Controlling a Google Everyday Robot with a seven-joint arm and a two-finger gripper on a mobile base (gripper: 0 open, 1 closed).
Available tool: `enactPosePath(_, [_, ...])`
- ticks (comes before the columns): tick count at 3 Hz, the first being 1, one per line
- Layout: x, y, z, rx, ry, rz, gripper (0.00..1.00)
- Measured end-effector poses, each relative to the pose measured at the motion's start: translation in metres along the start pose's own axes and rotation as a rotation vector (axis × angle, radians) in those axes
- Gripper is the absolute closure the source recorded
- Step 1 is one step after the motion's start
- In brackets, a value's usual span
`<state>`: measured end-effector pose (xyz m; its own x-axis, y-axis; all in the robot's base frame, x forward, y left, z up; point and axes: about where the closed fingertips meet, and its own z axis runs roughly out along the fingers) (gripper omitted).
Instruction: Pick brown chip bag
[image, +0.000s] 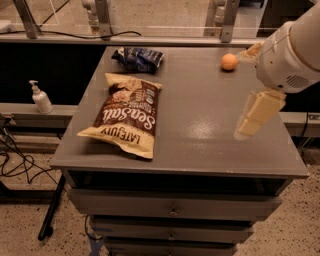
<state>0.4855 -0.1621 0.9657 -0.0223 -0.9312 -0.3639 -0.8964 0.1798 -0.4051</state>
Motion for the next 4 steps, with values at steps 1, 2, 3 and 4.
enactPosePath(1, [-0.045, -0.018, 0.024, 0.035, -0.178, -0.077, 0.0])
enactPosePath(2, [-0.086, -0.024, 0.047, 0.018, -0.329, -0.142, 0.0])
enactPosePath(3, [-0.121, -0.015, 0.076, -0.057, -0.462, -0.216, 0.0])
enactPosePath(4, [-0.151, 0.004, 0.099, -0.118, -0.521, -0.325, 0.0])
